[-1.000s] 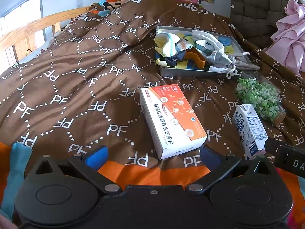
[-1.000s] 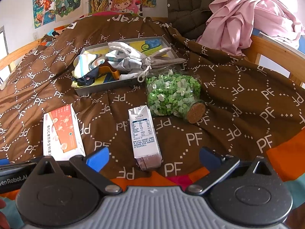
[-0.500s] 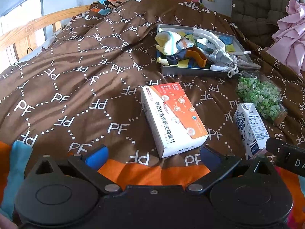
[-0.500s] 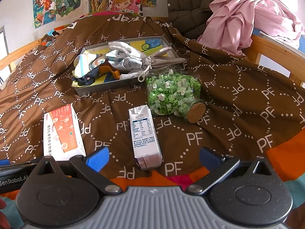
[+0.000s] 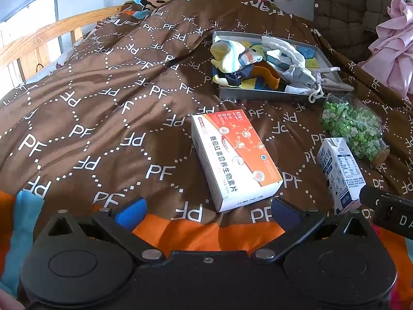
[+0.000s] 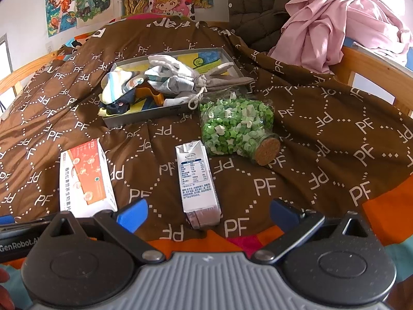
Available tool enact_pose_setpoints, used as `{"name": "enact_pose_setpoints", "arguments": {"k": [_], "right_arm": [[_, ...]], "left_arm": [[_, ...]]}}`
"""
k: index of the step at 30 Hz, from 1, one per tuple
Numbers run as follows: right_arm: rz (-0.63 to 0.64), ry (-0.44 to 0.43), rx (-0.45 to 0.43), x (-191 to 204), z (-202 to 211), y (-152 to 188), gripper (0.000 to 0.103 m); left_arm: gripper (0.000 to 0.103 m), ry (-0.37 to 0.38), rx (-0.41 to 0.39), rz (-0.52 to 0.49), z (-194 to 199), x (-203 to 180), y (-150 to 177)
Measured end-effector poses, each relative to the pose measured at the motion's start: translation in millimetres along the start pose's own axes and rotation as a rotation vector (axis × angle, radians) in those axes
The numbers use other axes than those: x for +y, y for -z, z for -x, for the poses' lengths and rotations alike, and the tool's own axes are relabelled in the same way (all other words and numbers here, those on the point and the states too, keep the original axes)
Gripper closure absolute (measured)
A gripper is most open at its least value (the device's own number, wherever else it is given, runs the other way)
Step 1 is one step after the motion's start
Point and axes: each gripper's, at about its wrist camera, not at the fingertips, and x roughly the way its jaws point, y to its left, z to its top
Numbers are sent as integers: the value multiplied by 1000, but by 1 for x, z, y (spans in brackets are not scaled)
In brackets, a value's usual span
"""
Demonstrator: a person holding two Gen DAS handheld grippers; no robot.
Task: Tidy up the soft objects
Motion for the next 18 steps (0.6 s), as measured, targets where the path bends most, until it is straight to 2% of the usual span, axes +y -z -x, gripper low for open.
{"name": "enact_pose_setpoints", "arguments": {"k": [18], "right_arm": [[0, -1, 2, 0, 0, 0, 0]], "left_arm": [[1, -2, 9, -1, -1, 1, 1]]}}
